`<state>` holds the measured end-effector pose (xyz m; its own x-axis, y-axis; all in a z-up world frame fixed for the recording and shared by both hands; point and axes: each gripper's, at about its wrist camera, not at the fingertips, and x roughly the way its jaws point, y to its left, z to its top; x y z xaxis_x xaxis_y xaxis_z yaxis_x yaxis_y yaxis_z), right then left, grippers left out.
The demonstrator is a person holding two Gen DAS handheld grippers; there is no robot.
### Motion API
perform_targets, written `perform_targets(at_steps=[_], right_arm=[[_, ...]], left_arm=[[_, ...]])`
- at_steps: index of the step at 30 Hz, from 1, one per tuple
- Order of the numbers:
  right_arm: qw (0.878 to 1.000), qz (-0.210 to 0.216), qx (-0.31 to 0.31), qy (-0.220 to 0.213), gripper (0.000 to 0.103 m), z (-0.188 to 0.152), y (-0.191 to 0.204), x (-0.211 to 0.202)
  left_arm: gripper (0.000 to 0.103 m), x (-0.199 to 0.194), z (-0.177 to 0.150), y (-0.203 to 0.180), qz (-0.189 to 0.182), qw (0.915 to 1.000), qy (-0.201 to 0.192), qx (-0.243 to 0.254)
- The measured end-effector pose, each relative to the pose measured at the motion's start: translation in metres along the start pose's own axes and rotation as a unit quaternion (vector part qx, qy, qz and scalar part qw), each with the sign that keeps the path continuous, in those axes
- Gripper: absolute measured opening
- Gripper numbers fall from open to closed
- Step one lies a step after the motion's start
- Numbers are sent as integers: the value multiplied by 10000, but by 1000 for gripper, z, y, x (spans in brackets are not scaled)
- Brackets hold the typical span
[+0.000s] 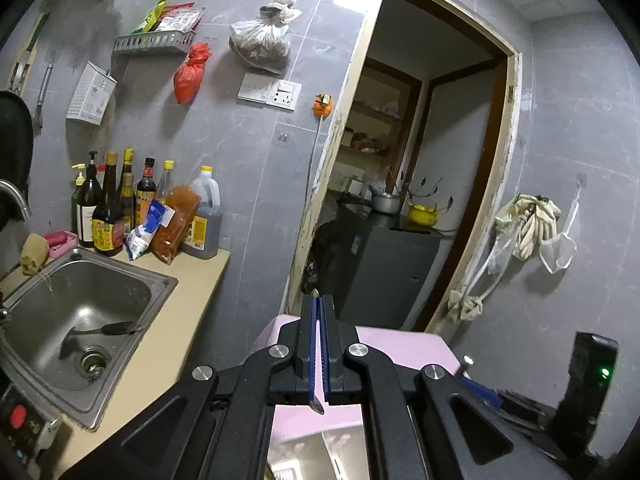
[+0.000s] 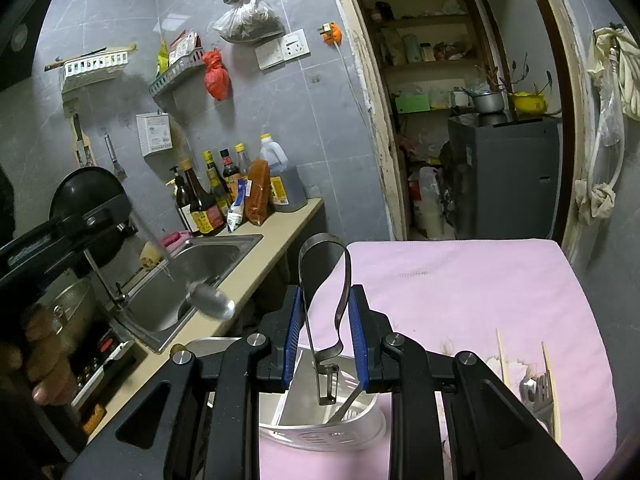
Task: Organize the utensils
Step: 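Lower the knife and the metal tong into the white caddy with both tools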
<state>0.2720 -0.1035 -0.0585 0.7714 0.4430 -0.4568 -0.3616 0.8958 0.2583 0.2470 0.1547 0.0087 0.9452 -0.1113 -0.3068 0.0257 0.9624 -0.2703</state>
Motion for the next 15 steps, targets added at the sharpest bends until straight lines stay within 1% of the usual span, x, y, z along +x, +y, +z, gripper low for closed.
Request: perform_targets(at_steps=[3, 8, 15], right_arm=[[10000, 14, -11, 41, 21, -4, -1, 3], [9999, -8, -88, 100, 21, -6, 0, 4], [9997, -57, -72, 243, 21, -12, 1, 4]], left_arm=[[3, -7, -7, -1, 34, 9999, 140, 33], [2, -8, -21, -4, 79, 9993, 359, 63], [3, 4, -37, -6, 130, 9970, 738, 200]])
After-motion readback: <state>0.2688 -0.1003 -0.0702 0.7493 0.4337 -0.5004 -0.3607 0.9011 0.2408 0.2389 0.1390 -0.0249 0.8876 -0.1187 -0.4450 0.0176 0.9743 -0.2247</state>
